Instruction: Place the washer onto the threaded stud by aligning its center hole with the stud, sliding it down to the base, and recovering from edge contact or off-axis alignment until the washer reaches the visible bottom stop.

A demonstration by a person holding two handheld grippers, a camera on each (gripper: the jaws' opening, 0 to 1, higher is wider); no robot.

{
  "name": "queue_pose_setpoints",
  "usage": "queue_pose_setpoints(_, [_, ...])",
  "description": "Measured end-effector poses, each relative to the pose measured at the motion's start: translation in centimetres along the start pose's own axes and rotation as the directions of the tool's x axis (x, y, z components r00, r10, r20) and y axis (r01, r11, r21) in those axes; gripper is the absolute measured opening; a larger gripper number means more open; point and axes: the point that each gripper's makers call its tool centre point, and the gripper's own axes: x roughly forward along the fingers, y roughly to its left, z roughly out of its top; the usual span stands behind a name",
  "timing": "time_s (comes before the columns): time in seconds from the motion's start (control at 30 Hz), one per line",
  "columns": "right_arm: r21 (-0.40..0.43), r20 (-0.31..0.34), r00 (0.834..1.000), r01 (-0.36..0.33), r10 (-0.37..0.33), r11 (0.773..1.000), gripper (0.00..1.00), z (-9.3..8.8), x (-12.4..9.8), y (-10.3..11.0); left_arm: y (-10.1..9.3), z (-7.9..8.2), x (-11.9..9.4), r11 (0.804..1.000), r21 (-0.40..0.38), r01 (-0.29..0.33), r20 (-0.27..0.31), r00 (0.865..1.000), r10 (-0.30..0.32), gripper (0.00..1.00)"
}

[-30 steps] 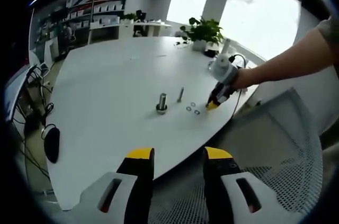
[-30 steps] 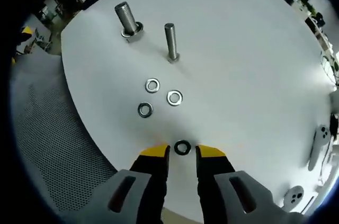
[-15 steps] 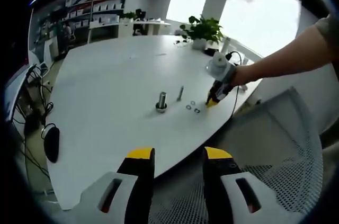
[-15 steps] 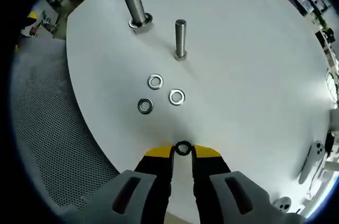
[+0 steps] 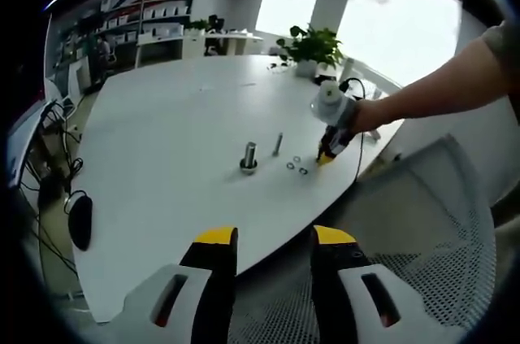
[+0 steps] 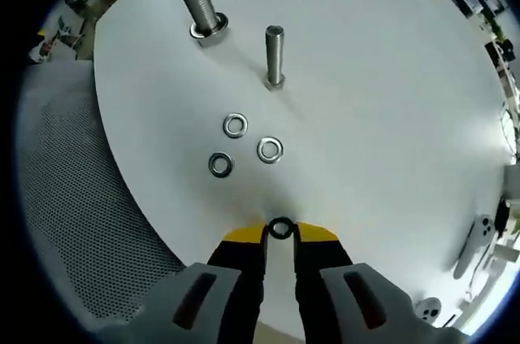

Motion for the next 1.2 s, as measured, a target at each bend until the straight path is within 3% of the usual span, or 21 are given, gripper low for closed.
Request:
queue_pose_setpoints(0.57, [0.105,0.093,0.996,-0.021,0.011,0.994,0.13,0.3,-0.6,-0.1,-0.1,0.1,0.0,1.000,0.001,0.003,0.002,1.000,-0.003,0.34])
queue_pose_setpoints(1.0, [0.086,0.199,0.980,-0.030,0.012,0.996,0.13,4.8,-4.0,-0.3,-0.1,0.1,-0.1,1.000,0.006,0.003,0.008,1.000,-0.003,0.34])
queue_pose_setpoints(1.2, [0.057,0.259,0.966,-0.019,0.004,0.998,0.13,7.8,-5.8,-0.4,-0.1,0.1,-0.1,1.000,0.006,0.004,0.009,1.000,-0.004,0.34])
